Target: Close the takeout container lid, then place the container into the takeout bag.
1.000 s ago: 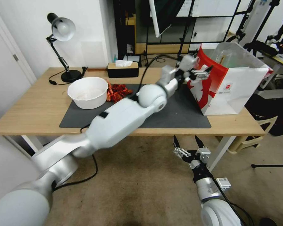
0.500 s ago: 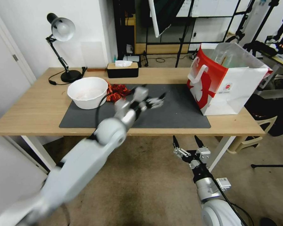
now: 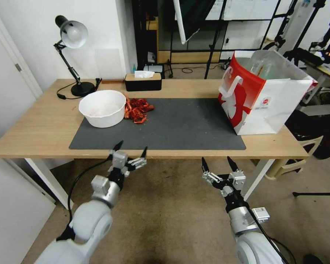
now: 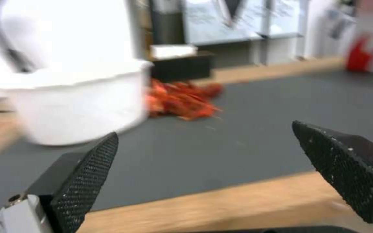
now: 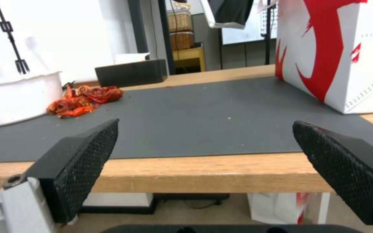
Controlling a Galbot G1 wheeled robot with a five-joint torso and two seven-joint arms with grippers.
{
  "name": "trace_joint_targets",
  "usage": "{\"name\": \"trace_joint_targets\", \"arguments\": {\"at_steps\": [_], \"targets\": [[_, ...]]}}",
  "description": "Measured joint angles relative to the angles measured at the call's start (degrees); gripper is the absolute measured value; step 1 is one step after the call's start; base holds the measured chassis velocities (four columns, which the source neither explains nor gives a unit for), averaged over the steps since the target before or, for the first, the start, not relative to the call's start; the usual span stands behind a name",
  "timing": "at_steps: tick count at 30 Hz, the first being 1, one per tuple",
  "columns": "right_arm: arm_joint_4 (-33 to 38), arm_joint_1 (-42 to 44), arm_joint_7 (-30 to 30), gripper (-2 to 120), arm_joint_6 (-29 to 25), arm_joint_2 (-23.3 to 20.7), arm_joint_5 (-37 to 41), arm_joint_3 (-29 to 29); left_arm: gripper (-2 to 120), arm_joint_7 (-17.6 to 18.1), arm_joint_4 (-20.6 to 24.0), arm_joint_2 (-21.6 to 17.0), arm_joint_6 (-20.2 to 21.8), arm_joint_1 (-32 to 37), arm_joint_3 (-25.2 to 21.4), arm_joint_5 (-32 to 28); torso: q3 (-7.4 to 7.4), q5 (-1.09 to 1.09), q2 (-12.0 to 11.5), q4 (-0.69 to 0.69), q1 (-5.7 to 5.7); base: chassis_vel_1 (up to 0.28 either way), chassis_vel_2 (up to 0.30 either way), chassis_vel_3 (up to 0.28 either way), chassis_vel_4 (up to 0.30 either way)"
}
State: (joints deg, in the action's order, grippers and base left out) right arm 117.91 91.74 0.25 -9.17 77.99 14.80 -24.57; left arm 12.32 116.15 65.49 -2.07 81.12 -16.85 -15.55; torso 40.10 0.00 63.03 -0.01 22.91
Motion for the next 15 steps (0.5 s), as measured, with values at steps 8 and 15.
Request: {"name": "trace_joint_targets", "arguments": {"at_steps": [8, 15], "targets": [[0.12, 0.03, 1.38, 100, 0.75, 0.04, -1.68, -0.24, 100, 3.06, 1.91, 3.03, -4.17, 7.41, -3.27, 3.38, 0.00, 0.00, 0.00, 0.00, 0.00, 0.000, 0.000, 0.000, 0.000], [0.16, 0.89, 1.72, 100, 0.89, 0.38, -2.22, -0.47, 100, 3.95, 1.99, 5.60, -5.39, 10.56, -3.39, 4.07, 0.01, -0.01, 0.00, 0.00, 0.00, 0.000, 0.000, 0.000, 0.000]]}}
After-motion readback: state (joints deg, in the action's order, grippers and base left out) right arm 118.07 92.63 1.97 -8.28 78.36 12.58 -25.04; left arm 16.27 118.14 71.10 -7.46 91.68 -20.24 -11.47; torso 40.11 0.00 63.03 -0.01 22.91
